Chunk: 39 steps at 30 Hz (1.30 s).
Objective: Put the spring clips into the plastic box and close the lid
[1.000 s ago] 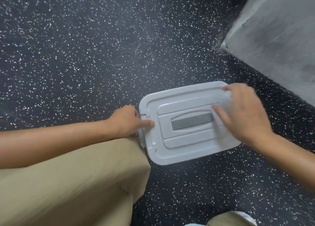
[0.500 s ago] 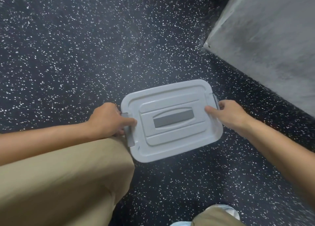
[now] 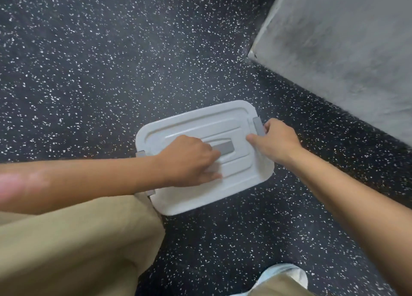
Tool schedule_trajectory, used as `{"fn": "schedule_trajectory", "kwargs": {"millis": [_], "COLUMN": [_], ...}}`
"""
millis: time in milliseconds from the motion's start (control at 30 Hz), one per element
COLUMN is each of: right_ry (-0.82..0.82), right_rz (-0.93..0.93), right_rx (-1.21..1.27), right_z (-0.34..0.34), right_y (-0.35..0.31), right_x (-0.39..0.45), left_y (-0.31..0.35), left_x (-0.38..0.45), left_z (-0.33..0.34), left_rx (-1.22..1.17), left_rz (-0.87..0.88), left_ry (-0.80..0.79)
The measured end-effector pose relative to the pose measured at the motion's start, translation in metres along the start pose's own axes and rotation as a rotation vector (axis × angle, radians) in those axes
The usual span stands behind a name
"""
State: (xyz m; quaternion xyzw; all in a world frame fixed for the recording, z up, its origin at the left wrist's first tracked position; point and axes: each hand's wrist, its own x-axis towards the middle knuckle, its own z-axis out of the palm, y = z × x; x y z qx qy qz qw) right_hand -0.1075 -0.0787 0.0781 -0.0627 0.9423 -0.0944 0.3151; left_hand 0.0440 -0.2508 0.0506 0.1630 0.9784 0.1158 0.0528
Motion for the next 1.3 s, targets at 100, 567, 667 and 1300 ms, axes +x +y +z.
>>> {"fn": "schedule_trajectory", "kwargs": {"millis": [100,567,667,1300], "right_ry": [-0.005,0.035,0.033,-0.285], "right_rz": [-0.021,-0.243,-0.223,0.160], "right_rx": [0.020,0.161,0.187,0.101], "right_z": [-0.002,0.010,0.013,-0.022], "right_y": [0.002,0.028,0.028,0.019], "right_x": [0.005,0.005,0.005,-0.069], "left_y": [-0.004,-0.006,-0.005,0.047], "left_x": [-0.002,0.001,0.002,0.025], "left_z": [0.021,0.024,0.022,-0.063], "left_rx": [0.004,-0.124,-0.129,-0.031], "left_rz": [0.024,-0.004,-0.019,-0.383], "left_ry": [0.160,0.179,0.165,-0.645]}}
